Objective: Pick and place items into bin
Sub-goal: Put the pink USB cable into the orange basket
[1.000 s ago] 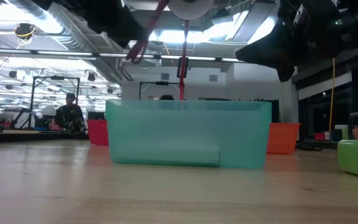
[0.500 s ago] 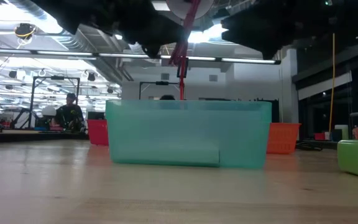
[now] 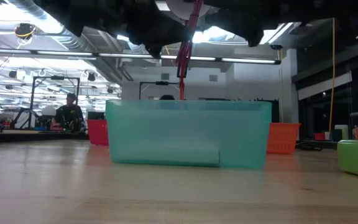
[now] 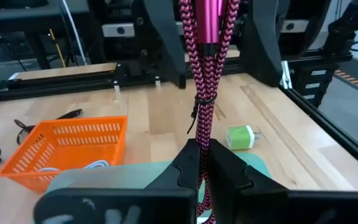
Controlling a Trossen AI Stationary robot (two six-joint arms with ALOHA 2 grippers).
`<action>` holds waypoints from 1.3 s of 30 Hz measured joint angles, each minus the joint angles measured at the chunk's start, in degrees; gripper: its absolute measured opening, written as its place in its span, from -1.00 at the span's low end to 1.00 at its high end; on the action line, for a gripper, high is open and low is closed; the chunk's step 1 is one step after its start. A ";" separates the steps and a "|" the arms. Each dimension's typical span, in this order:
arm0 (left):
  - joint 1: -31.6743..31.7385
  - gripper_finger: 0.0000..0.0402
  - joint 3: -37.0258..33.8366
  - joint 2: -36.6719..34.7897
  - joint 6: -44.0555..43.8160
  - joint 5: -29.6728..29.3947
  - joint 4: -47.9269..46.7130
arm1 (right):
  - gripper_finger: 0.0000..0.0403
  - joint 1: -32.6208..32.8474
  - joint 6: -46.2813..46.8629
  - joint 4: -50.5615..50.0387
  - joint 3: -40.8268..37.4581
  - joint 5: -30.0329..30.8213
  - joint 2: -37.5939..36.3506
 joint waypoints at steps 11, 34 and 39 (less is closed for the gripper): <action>-0.12 -0.95 0.00 0.00 0.90 0.07 0.65 | 0.08 -2.54 -7.55 -0.24 7.82 0.01 7.84; -0.53 -0.95 0.00 -1.38 1.51 4.88 -0.27 | -0.72 -1.51 -10.13 -5.38 8.93 0.05 3.73; -0.53 -0.93 0.00 -1.38 1.51 5.31 -0.76 | -0.95 -1.49 -10.30 -5.59 8.91 -0.14 3.75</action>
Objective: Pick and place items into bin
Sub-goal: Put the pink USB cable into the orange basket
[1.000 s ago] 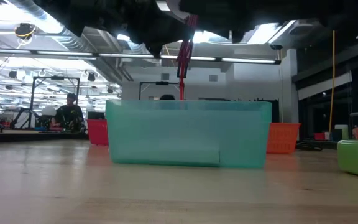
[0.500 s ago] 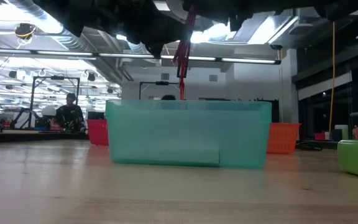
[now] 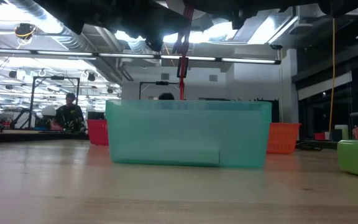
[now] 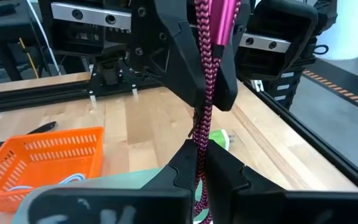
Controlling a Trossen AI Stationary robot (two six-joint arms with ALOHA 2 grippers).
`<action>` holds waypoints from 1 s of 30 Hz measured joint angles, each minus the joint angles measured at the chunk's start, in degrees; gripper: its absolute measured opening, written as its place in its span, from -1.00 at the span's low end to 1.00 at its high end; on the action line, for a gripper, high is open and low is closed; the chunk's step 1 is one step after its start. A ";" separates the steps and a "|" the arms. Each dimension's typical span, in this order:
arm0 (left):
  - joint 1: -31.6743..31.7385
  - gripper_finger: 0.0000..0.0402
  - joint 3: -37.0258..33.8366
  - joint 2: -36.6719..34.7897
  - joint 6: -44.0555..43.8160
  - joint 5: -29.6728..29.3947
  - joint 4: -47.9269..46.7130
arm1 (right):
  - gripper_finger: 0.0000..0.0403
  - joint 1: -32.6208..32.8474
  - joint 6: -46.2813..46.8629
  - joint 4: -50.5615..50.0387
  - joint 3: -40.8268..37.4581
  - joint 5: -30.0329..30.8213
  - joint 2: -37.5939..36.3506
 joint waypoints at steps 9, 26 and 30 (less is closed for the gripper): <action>-0.03 -0.66 0.00 -0.79 0.00 0.40 -2.43 | -0.97 0.00 0.21 -0.97 0.00 0.22 -0.02; -0.40 -0.78 -0.02 -14.62 5.17 -0.18 -20.15 | -0.99 3.10 13.92 -25.43 -0.02 14.83 -9.57; -0.39 -0.93 -0.02 -14.28 5.35 0.08 -22.12 | -0.99 3.63 18.01 -29.00 -0.25 19.86 -9.57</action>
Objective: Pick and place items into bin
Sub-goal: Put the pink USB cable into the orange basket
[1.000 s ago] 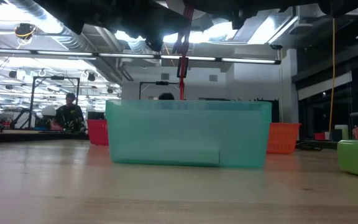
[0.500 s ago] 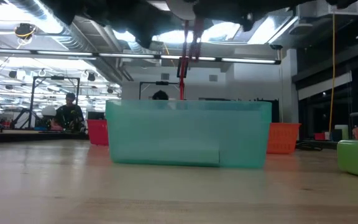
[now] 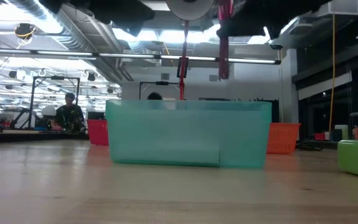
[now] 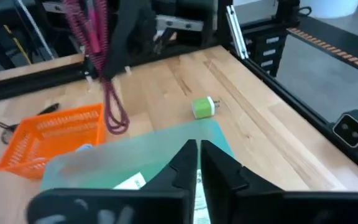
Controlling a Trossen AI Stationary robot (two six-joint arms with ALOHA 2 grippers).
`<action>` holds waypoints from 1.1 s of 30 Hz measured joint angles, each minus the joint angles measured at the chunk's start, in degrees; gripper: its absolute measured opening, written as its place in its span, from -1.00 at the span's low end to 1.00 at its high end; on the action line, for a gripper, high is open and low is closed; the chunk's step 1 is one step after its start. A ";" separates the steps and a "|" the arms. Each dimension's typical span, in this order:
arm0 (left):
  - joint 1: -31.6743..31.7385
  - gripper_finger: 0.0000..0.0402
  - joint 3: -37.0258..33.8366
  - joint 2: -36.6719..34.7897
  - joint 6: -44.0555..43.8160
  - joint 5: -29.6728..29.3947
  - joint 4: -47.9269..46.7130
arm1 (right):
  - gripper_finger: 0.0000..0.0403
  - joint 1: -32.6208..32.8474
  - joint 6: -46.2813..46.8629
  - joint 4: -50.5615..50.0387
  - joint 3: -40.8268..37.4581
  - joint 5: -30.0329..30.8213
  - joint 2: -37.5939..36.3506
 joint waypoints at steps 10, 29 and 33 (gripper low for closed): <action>-0.68 -0.99 -0.33 0.62 -0.35 0.07 1.04 | -0.99 -0.04 10.60 -11.08 -0.19 1.82 -0.27; 2.48 -0.98 -19.29 -8.98 -6.51 -5.96 22.63 | -0.99 -11.19 33.64 -38.74 0.81 -7.86 -15.52; 2.51 -0.98 -20.10 -9.28 -6.71 -6.07 22.60 | -0.99 -18.75 33.38 -43.48 2.87 -18.63 -14.61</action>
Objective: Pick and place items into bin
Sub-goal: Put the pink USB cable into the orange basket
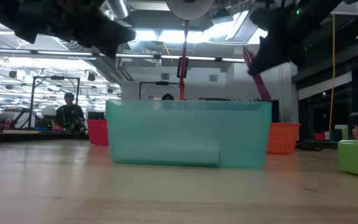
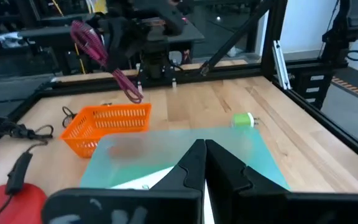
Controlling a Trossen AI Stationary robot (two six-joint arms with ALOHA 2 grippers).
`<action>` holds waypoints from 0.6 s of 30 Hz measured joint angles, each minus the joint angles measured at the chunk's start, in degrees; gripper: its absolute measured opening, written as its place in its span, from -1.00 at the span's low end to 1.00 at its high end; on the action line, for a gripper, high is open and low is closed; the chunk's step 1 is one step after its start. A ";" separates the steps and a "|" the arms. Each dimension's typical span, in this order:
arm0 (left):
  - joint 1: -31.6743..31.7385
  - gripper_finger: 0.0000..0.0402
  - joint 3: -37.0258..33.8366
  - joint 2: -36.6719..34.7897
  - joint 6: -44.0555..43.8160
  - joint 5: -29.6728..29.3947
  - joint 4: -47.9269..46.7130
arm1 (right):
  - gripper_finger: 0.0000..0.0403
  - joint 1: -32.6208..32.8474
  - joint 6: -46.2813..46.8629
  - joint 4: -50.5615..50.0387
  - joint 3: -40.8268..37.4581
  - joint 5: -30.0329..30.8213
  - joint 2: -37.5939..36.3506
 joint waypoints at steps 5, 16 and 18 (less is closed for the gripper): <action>-0.02 -0.98 -1.46 0.00 -1.21 0.00 -0.69 | -1.00 -6.84 0.17 -6.87 1.25 -4.92 0.17; -0.02 -0.98 -1.48 0.02 -2.22 0.00 -2.03 | -1.00 -12.57 -0.40 -5.97 1.12 -12.48 6.51; -0.02 -0.98 -1.48 0.02 -2.30 0.00 -2.05 | -0.99 -13.15 -1.58 -5.47 1.12 -13.24 8.44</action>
